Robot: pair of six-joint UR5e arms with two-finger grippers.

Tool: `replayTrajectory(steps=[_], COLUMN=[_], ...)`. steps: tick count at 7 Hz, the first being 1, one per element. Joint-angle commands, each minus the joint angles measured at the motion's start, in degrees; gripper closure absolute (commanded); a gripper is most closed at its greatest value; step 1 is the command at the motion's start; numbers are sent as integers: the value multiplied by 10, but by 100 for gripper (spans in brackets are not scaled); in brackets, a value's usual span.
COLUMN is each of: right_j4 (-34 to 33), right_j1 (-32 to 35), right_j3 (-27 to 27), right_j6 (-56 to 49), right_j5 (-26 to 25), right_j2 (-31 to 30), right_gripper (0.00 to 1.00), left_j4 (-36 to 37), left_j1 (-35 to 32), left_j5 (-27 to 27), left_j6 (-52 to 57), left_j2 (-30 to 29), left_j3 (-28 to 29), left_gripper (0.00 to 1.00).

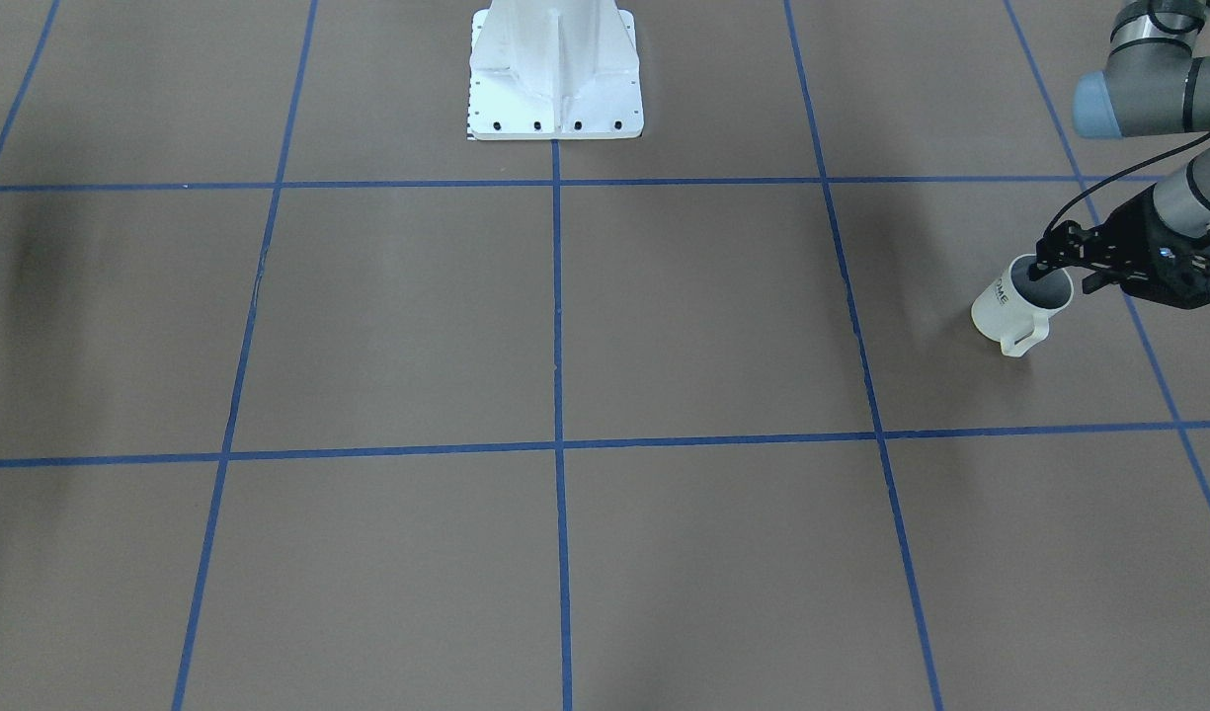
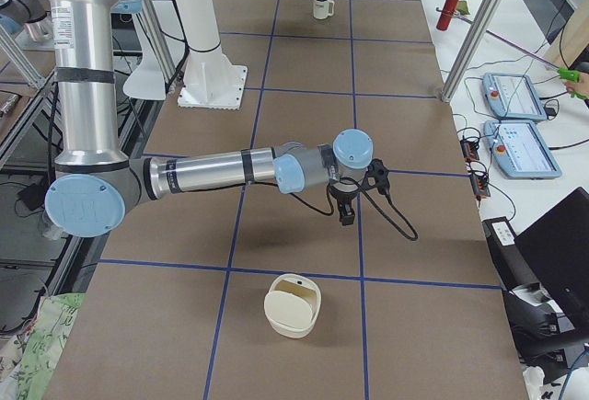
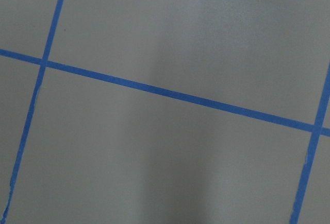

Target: Left arm hands cup to right arm to dump lemon

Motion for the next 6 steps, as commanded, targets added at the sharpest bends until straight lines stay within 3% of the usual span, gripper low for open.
replayTrajectory(steps=[1,2,3,4,6], right_j4=[0,0,0,0,32], right_j1=[0,0,0,0,-1], right_j3=[1,-1,0,0,0], right_j6=[0,1,3,8,14], right_j5=[-1,-2,-3,-3,-2], right_j2=[0,0,1,2,6], right_gripper=[0,0,0,0,0], left_j4=[4,11,95,148,160], left_j1=[0,1,-1,-8,-6], left_j5=[-16,-38,-86,-95,-98], left_j6=[-3,-3,-56,-82,-208], left_j2=[-13,-29,-61,-116,-201], left_j3=[0,10,2,-14,-30], left_gripper=[100,100,100,100,100])
